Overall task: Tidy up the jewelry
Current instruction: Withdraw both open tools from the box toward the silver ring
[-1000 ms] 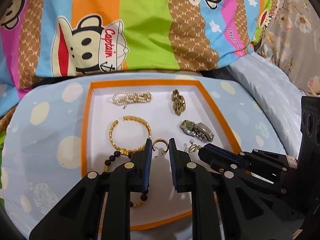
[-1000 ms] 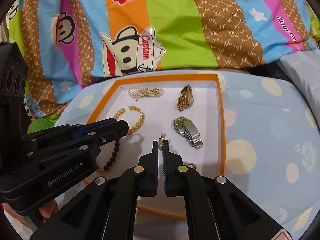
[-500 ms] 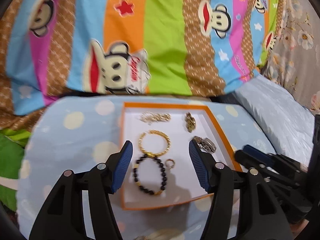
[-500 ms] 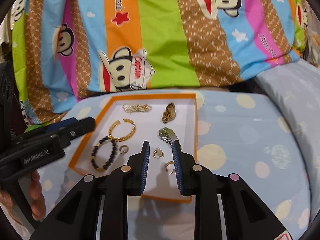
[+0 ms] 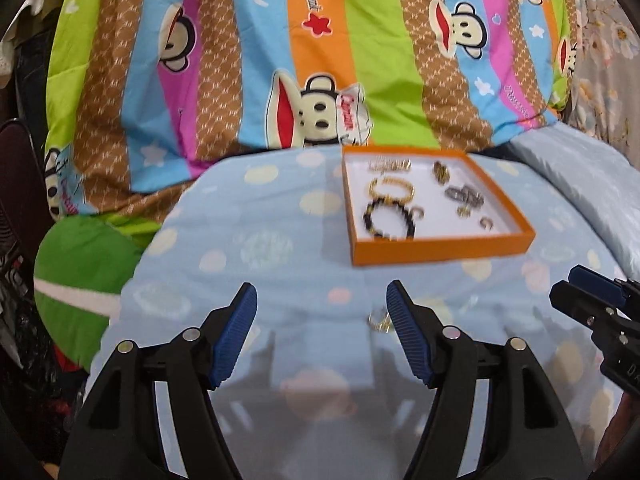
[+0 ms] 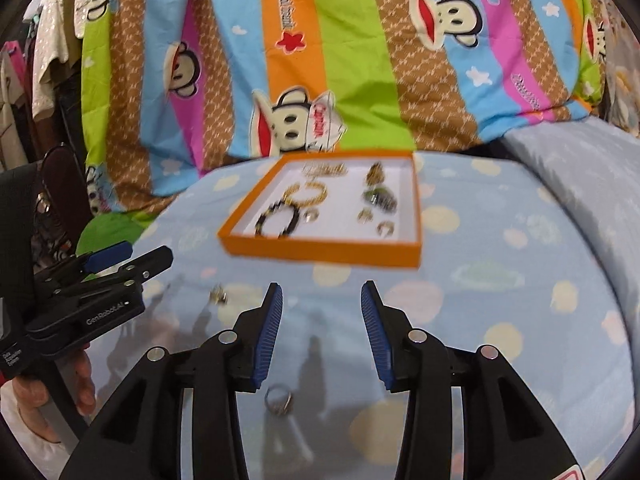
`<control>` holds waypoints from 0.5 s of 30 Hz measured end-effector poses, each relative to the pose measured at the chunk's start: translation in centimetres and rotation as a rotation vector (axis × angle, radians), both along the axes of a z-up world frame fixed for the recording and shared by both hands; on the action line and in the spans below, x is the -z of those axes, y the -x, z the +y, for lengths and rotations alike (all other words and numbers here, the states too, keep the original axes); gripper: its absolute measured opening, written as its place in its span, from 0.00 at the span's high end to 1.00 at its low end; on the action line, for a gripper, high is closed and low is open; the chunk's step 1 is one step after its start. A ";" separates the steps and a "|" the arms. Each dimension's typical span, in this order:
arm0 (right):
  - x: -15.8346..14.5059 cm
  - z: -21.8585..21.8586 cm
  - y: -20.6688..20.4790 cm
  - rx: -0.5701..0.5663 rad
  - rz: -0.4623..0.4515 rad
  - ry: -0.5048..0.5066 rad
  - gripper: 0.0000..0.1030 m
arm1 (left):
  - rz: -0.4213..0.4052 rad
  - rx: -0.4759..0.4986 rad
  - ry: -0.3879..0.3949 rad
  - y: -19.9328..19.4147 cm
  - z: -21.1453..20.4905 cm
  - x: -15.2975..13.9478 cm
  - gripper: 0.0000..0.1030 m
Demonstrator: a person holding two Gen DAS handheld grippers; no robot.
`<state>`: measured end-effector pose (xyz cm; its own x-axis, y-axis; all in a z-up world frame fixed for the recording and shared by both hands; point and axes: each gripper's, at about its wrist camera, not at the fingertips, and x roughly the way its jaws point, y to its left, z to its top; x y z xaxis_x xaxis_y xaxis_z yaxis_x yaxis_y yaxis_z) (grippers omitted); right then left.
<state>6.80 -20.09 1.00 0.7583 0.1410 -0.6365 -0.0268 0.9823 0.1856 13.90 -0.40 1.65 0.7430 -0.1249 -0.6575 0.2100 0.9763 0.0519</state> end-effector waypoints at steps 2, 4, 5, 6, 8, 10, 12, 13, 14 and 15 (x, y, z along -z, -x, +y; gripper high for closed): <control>1.0 0.8 0.7 -0.013 0.021 0.018 0.60 | 0.028 -0.011 0.008 0.5 0.3 1.2 0.37; 1.8 1.3 1.2 -0.031 0.043 0.016 0.60 | 0.051 -0.016 0.012 0.8 0.4 2.1 0.37; 2.0 1.5 1.4 -0.037 0.049 0.019 0.60 | 0.056 -0.014 0.009 0.9 0.5 2.3 0.37; 2.3 1.9 1.6 -0.046 0.056 0.028 0.60 | 0.053 -0.018 0.004 0.9 0.5 2.5 0.37; 2.6 2.5 1.8 -0.059 0.065 0.048 0.60 | 0.038 -0.019 -0.016 1.1 0.2 2.6 0.37; 2.8 3.2 1.8 -0.074 0.073 0.073 0.60 | 0.042 -0.012 -0.028 1.1 -0.1 2.7 0.37; 3.0 3.5 1.6 -0.079 0.082 0.086 0.60 | 0.049 -0.010 -0.032 0.9 -0.3 2.8 0.37; 3.2 3.5 1.6 -0.078 0.088 0.088 0.60 | 0.052 -0.010 -0.031 0.9 -0.2 2.9 0.37; 3.3 3.5 1.6 -0.075 0.094 0.088 0.60 | 0.054 -0.010 -0.028 0.9 -0.2 2.9 0.37; 3.3 3.5 1.6 -0.075 0.099 0.087 0.60 | 0.056 -0.011 -0.029 0.9 -0.2 2.9 0.37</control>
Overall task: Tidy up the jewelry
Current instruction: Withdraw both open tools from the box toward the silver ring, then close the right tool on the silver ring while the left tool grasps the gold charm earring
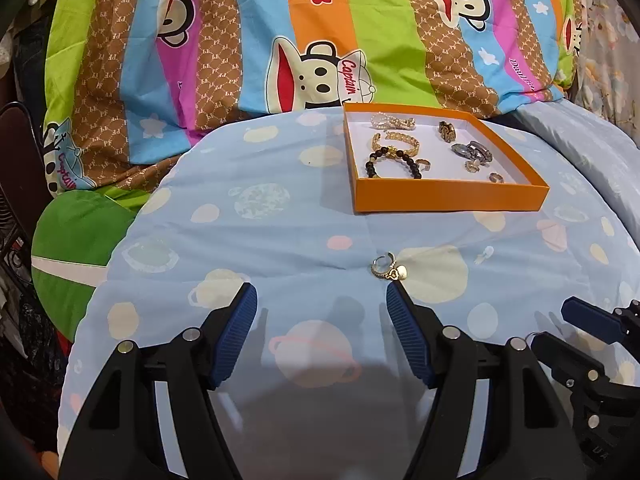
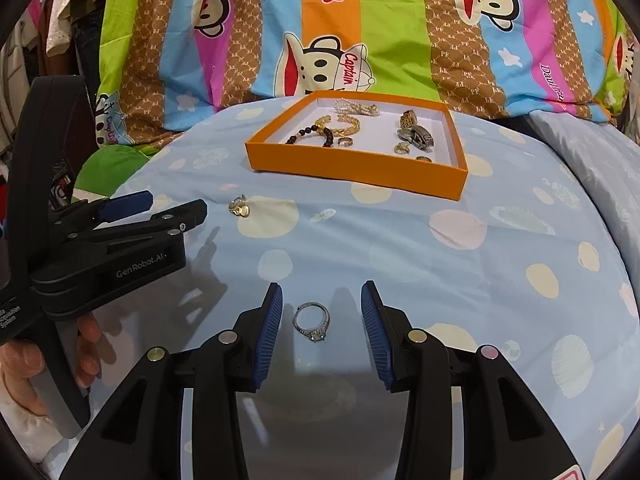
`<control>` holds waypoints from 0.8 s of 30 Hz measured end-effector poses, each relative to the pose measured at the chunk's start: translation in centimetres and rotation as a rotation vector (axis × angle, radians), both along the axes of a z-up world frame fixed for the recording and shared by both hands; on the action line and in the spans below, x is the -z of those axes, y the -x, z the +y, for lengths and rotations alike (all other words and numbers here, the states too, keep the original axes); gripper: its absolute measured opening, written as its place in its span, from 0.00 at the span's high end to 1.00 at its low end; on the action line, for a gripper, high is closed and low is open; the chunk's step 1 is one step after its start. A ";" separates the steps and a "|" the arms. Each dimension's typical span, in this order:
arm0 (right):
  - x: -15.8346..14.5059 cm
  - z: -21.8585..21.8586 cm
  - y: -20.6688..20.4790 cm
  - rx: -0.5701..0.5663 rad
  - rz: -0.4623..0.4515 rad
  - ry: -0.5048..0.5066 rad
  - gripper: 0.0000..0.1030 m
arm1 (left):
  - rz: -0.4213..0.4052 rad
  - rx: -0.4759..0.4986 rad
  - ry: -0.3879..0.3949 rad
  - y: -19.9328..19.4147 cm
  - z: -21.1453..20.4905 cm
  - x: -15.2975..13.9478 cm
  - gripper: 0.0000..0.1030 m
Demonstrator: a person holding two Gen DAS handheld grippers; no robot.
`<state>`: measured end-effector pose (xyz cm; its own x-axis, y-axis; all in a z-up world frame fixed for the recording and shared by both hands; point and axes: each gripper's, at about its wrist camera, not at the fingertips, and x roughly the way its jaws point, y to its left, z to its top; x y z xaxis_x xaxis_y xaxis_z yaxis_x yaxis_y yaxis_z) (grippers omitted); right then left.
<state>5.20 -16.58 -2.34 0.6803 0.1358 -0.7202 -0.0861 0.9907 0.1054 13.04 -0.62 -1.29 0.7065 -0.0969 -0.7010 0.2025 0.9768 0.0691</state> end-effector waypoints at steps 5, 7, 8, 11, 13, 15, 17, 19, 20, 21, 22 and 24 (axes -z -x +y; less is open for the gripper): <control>0.3 0.2 -0.2 -0.005 0.024 0.005 0.60 | 0.010 0.007 -0.006 -0.2 -0.2 0.2 0.37; 0.3 0.3 -0.2 -0.010 0.027 0.011 0.60 | 0.010 0.008 -0.008 -0.1 -0.2 0.2 0.37; 0.4 0.4 -0.2 -0.013 0.028 0.014 0.60 | 0.010 0.008 -0.009 -0.1 -0.2 0.2 0.37; 0.5 0.6 -0.3 -0.023 0.040 0.022 0.60 | 0.015 0.008 -0.009 -0.2 -0.2 0.3 0.37; 0.6 0.6 -0.4 -0.024 0.048 0.023 0.60 | 0.018 0.006 -0.008 -0.2 -0.2 0.3 0.37; 0.7 0.6 -0.5 -0.024 0.051 0.021 0.60 | 0.019 0.007 -0.008 -0.2 -0.2 0.3 0.37; 0.7 0.6 -0.5 -0.025 0.054 0.023 0.60 | 0.020 0.007 -0.008 -0.2 -0.3 0.3 0.37; 0.8 0.7 -0.5 -0.026 0.056 0.025 0.60 | 0.021 0.008 -0.008 -0.2 -0.3 0.4 0.37; 0.8 0.7 -0.5 -0.026 0.057 0.025 0.60 | 0.022 0.008 -0.008 -0.2 -0.3 0.4 0.37; 0.8 0.7 -0.5 -0.026 0.057 0.024 0.60 | 0.022 0.008 -0.008 -0.3 -0.3 0.4 0.37; 0.8 0.7 -0.5 -0.026 0.057 0.025 0.61 | 0.023 0.008 -0.008 -0.3 -0.3 0.4 0.37; 0.8 0.7 -0.5 -0.025 0.057 0.027 0.61 | 0.026 0.009 -0.008 -0.3 -0.3 0.5 0.37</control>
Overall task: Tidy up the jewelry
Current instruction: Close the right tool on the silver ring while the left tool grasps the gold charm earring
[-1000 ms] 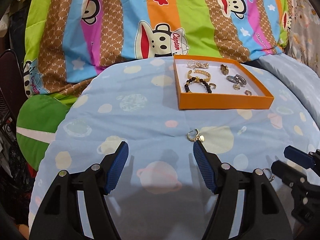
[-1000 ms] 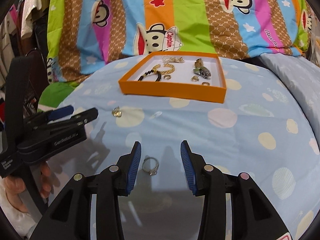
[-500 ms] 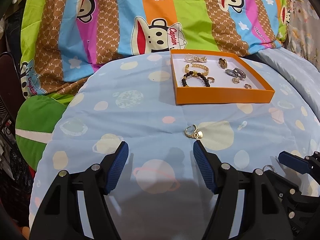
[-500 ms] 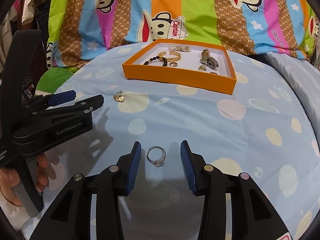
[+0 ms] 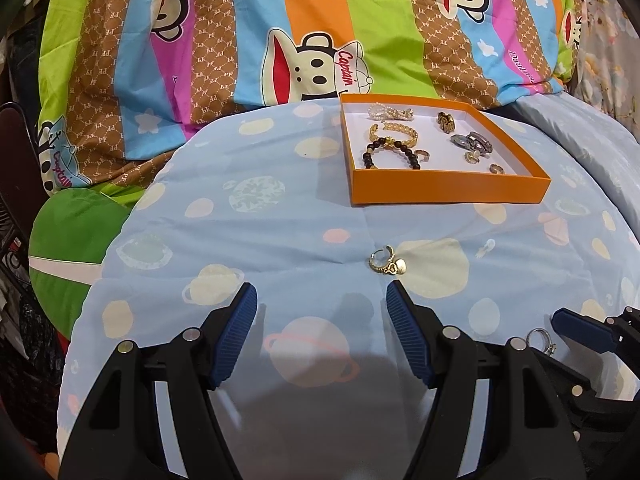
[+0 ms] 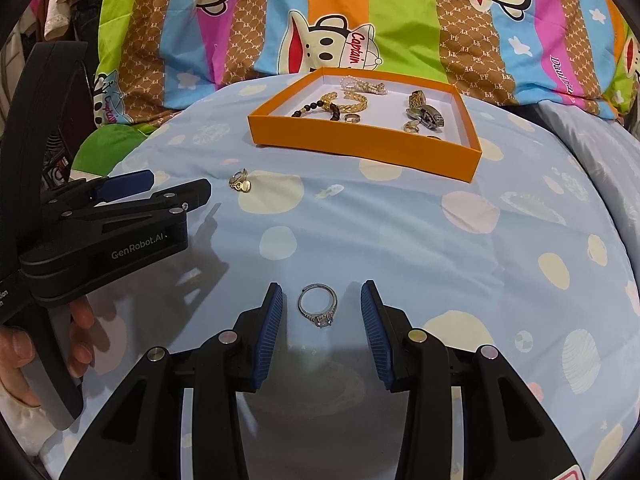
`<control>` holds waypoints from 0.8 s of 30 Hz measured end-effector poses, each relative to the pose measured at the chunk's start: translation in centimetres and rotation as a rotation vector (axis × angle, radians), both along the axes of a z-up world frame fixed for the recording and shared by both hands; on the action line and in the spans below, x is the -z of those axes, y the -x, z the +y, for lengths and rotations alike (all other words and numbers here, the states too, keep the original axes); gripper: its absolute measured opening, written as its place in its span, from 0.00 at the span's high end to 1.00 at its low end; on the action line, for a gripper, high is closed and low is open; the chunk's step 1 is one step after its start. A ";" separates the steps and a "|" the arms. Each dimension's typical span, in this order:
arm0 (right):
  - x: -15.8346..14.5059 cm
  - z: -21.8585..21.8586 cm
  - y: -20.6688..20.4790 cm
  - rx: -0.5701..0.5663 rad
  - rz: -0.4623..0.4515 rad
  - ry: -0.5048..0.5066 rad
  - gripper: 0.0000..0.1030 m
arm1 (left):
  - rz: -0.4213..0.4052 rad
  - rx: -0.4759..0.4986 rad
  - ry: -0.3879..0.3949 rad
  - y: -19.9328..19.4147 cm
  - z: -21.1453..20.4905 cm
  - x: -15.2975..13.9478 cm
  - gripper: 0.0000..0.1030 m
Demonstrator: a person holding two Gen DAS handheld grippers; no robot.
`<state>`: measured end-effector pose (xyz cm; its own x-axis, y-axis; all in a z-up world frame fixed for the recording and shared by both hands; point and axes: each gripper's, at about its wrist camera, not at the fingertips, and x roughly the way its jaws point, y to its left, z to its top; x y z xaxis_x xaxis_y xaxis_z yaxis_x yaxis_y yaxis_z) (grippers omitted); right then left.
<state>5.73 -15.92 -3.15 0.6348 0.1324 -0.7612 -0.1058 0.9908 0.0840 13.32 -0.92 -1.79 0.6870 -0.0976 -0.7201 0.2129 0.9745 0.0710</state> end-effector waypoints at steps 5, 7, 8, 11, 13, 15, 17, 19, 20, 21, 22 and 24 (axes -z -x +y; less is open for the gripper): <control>0.0 -0.1 0.0 0.001 0.001 -0.001 0.72 | 0.001 0.001 0.001 0.0 0.0 0.0 0.37; -0.1 -0.1 0.0 0.000 0.002 0.000 0.78 | 0.002 0.001 0.001 0.0 0.0 0.1 0.37; -0.1 -0.1 0.0 0.000 0.001 -0.001 0.79 | 0.001 0.001 0.000 0.0 0.0 0.0 0.37; -0.1 -0.3 0.0 0.001 -0.001 -0.005 0.82 | 0.006 0.005 0.003 -0.1 -0.1 0.1 0.37; -0.1 -0.5 0.0 0.008 -0.006 -0.010 0.82 | 0.017 0.012 0.009 -0.2 -0.3 0.3 0.37; -0.1 -0.7 0.0 0.016 -0.008 -0.017 0.82 | 0.039 0.019 0.030 -0.7 -0.5 0.5 0.37; -0.2 -0.9 0.0 0.022 -0.009 -0.022 0.82 | 0.052 0.019 0.057 -1.3 -0.7 0.5 0.37; -0.2 -0.8 0.0 0.023 -0.010 -0.024 0.82 | 0.052 0.018 0.061 -1.7 -1.1 0.5 0.37; -0.2 -0.8 0.0 0.022 -0.011 -0.024 0.82 | 0.052 0.024 0.052 -2.0 -1.6 0.6 0.37; -0.2 -0.8 0.0 0.021 -0.012 -0.022 0.82 | 0.055 0.026 0.046 -2.3 -1.8 0.6 0.37; -0.2 -0.8 0.0 0.022 -0.013 -0.021 0.82 | 0.061 0.028 0.039 -2.6 -2.2 0.7 0.37; -0.2 -0.8 0.0 0.023 -0.014 -0.021 0.82 | 0.075 0.029 0.033 -3.1 -2.6 0.9 0.37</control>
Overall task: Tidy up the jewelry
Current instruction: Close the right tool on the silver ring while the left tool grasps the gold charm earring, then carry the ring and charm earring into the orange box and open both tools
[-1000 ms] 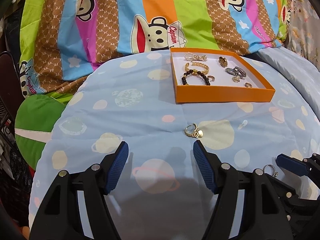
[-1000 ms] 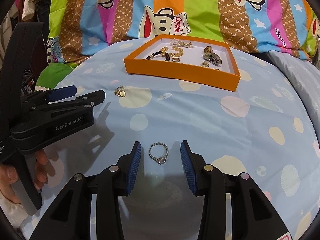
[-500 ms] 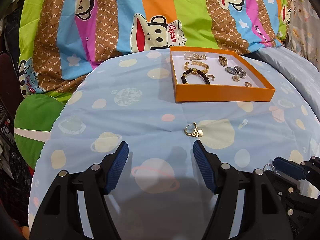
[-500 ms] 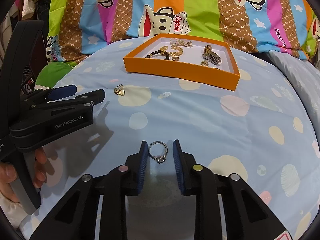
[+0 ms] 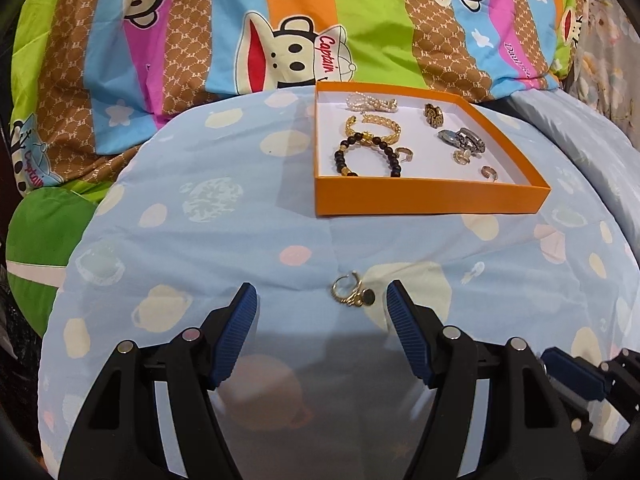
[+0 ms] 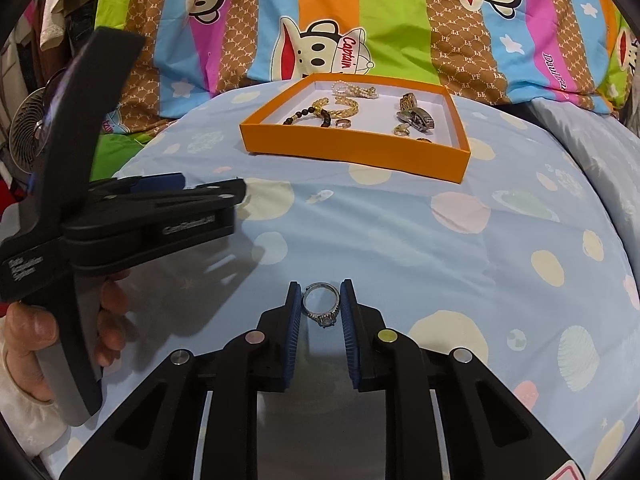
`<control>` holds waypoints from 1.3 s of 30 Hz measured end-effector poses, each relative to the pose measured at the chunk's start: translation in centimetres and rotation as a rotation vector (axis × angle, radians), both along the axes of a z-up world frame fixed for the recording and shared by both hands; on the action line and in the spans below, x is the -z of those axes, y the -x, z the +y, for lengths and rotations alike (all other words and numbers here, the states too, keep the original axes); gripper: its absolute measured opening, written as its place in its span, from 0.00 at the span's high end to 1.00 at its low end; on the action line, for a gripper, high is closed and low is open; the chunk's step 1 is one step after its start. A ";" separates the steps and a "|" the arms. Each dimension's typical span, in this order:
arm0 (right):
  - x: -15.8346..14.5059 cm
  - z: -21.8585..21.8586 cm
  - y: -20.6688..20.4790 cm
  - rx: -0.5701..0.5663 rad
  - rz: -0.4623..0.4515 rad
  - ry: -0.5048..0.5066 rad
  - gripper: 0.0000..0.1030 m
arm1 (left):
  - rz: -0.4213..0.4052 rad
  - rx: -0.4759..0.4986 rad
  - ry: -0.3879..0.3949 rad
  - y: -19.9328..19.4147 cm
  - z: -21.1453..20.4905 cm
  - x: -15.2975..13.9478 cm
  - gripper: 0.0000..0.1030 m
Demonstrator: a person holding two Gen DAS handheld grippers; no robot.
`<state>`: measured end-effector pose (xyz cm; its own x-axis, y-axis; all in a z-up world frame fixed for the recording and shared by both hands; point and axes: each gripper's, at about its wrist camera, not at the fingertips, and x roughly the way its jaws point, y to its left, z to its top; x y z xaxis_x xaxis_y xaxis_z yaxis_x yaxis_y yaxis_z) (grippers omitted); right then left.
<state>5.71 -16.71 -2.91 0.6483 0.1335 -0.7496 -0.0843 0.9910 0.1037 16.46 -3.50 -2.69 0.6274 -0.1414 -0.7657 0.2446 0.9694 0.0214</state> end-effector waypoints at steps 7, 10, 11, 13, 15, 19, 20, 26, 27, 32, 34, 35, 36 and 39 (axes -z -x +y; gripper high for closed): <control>0.0 -0.1 -0.2 0.009 0.008 -0.004 0.82 | 0.031 0.009 0.009 -0.6 -0.2 0.4 0.48; 0.0 -0.1 -0.2 0.010 0.009 -0.006 0.82 | 0.026 0.019 0.015 -0.5 -0.2 0.3 0.63; 0.0 -0.1 -0.2 0.012 0.009 -0.008 0.82 | 0.024 0.022 0.020 -0.4 -0.2 0.2 0.72; 0.1 -0.2 -0.2 0.014 0.011 -0.012 0.82 | 0.024 0.026 0.026 -0.4 -0.1 0.2 0.79; 0.1 -0.3 -0.2 0.017 0.011 -0.018 0.82 | 0.023 0.030 0.034 -0.4 -0.1 0.2 0.81; 0.0 -0.5 -0.2 0.022 0.007 -0.026 0.82 | 0.019 0.035 0.058 -0.1 0.3 -0.1 0.81; 0.0 -0.6 -0.1 0.023 0.005 -0.025 0.82 | 0.015 0.038 0.063 0.3 0.5 -0.2 0.81; -1.4 -2.0 0.8 0.062 -0.062 -0.037 0.82 | 0.008 0.043 0.110 2.6 2.9 -2.0 0.81; -1.9 -2.5 1.0 0.075 -0.075 -0.048 0.82 | 0.003 0.042 0.117 3.2 3.6 -2.4 0.81; -4.2 -4.6 1.8 0.092 -0.107 -0.081 0.82 | -0.013 0.031 0.097 5.6 7.4 -4.1 0.81; -5.4 -5.4 1.5 0.093 -0.115 -0.080 0.82 | -0.020 0.026 0.088 5.9 8.5 -4.9 0.81; -6.0 -5.7 1.3 0.093 -0.121 -0.078 0.82 | -0.028 0.024 0.087 5.9 9.0 -5.5 0.81; -6.7 -6.1 0.9 0.094 -0.130 -0.074 0.82 | -0.034 0.023 0.087 5.8 9.3 -6.0 0.81; -8.3 -6.8 -0.5 0.094 -0.152 -0.073 0.82 | -0.063 0.040 0.111 4.8 9.2 -8.1 0.81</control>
<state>6.19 -23.47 5.42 0.7657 0.1173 -0.6324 -0.0119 0.9856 0.1684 11.62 5.74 5.46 0.6657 -0.2491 -0.7034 0.2846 0.9561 -0.0693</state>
